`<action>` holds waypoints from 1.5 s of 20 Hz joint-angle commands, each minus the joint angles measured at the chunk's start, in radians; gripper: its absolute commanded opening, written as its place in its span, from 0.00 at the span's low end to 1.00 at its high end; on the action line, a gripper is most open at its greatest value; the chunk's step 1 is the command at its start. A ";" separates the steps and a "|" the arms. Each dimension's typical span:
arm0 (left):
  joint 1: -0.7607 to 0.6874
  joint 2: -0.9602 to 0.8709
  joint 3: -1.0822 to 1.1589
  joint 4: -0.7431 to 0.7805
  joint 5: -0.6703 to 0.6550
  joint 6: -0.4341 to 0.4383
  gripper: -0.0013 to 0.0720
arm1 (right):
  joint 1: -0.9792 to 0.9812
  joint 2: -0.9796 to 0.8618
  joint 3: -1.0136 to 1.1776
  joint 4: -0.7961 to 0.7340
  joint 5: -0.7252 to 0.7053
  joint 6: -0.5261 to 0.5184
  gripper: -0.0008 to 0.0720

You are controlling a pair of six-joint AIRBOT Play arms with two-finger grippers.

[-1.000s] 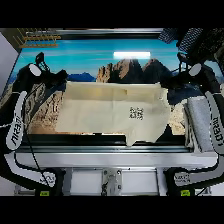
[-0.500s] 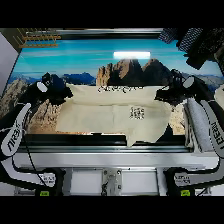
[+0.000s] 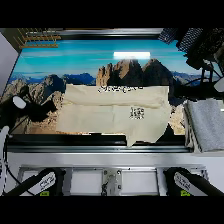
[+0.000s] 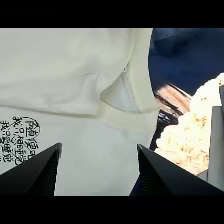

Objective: Fold the clothes and pants, and hang the long-sleeved shirts on hangers.

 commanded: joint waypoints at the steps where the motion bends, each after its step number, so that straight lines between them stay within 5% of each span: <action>1: 0.030 0.102 -0.215 -0.002 0.011 -0.051 0.78 | -0.009 0.109 -0.063 0.016 -0.009 0.000 0.71; 7: -0.022 0.130 -0.350 -0.166 0.147 -0.034 0.78 | -0.009 0.108 -0.076 0.039 -0.009 0.000 0.71; 15: -0.159 0.130 -0.350 -0.165 0.299 -0.150 0.76 | -0.009 0.108 -0.076 0.038 0.007 0.000 0.71; 19: -0.160 0.138 -0.350 -0.163 0.294 -0.148 0.03 | -0.027 0.109 -0.085 0.037 0.086 0.000 0.71; 24: -0.161 0.232 -0.351 -0.155 0.276 -0.121 0.02 | -0.117 0.116 -0.370 0.040 0.202 0.100 0.71; 30: -0.161 0.261 -0.351 -0.156 0.268 -0.114 0.02 | -0.104 0.116 -0.757 0.317 -0.004 0.083 0.71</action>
